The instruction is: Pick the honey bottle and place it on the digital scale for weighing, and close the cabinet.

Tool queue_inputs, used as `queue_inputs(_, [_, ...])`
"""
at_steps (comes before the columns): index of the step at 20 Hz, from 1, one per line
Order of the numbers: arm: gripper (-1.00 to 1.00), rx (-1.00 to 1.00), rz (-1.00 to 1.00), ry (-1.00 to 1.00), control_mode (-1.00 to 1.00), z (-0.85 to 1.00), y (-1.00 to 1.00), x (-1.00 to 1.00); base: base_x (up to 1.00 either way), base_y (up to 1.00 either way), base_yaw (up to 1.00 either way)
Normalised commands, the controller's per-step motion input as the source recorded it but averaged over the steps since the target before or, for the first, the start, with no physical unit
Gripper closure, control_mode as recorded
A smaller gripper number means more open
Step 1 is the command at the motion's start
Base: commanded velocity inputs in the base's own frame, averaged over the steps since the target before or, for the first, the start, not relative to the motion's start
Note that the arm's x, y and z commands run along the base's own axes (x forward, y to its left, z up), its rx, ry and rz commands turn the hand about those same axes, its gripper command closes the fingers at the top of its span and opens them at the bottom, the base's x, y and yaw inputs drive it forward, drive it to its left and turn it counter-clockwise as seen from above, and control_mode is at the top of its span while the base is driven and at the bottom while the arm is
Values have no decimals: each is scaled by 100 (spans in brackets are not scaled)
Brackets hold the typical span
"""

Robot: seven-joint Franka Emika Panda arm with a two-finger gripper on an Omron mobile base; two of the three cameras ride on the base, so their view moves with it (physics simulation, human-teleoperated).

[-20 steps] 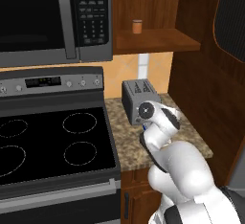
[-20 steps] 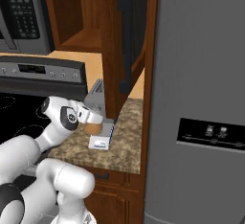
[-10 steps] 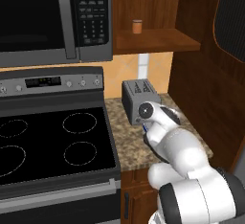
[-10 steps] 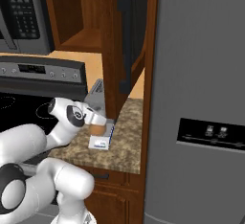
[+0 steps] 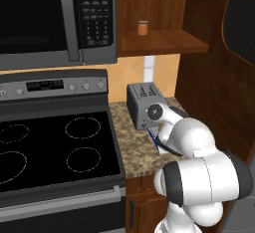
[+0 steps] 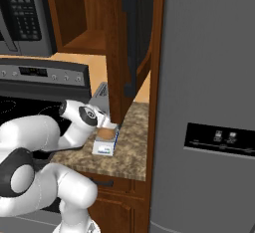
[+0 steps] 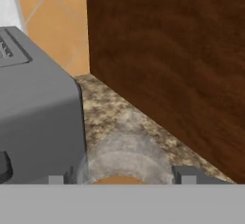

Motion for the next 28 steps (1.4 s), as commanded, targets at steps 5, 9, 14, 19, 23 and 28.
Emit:
queue_inputs(5, [100,-1,0,0,-100,-43,3,7,0,0,0])
queue_inputs(9, [100,-1,-1,0,-100,-34,5,9,0,0,0])
queue_inputs(14, [100,0,-1,-6,-100,-15,25,-17,0,0,0])
queue_inputs(19, [100,0,-3,-9,-100,-2,39,-16,0,0,0])
queue_inputs(23, [100,0,-2,-9,-100,-8,0,8,0,0,0])
queue_inputs(28, [100,0,-1,-10,-100,0,0,0,0,0,0])
